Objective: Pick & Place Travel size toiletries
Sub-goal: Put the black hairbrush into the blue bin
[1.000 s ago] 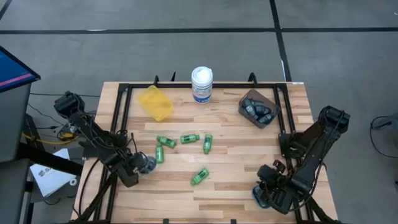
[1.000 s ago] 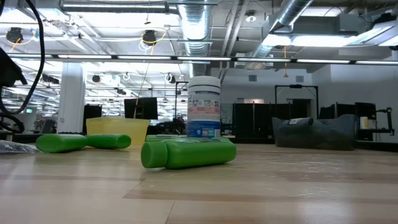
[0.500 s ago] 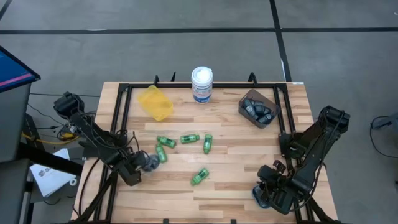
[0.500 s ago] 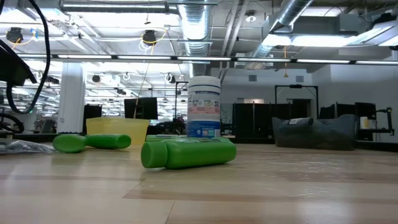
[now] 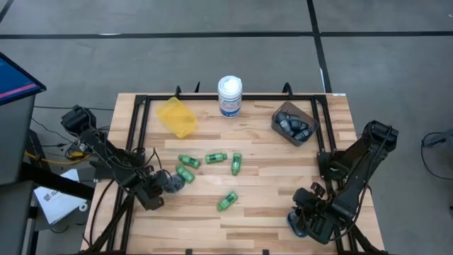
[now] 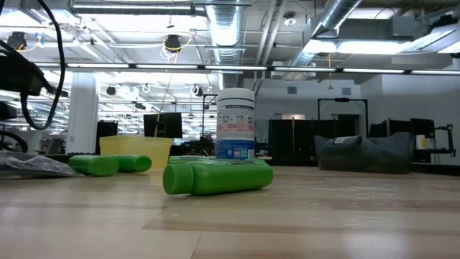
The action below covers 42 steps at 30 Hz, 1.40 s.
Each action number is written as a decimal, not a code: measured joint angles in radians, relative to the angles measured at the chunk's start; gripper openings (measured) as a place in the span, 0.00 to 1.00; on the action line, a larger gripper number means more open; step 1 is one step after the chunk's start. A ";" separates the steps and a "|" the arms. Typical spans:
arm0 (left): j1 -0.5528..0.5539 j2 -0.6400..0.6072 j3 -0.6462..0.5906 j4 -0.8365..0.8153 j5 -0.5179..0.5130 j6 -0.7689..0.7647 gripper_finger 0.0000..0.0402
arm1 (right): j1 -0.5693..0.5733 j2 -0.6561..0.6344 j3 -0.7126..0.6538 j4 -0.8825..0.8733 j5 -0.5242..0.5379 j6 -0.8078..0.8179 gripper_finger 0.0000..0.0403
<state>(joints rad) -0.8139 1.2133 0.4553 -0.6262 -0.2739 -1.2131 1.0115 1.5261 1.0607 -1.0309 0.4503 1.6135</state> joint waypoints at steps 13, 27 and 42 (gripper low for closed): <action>-0.001 -0.001 0.018 0.127 0.018 -0.026 0.00 | -0.056 0.000 0.000 0.086 0.202 -0.276 0.32; -0.002 -0.002 0.147 0.138 -0.075 -0.006 0.00 | -0.349 0.000 0.000 0.594 0.387 -1.242 0.47; 0.183 -0.002 0.201 0.528 -0.063 0.455 0.00 | -0.560 0.074 0.000 1.136 0.018 -1.985 0.67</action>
<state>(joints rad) -0.6305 1.2110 0.6567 -0.0977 -0.3373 -0.7585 0.4519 1.5998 1.0610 0.1056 0.4684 -0.3714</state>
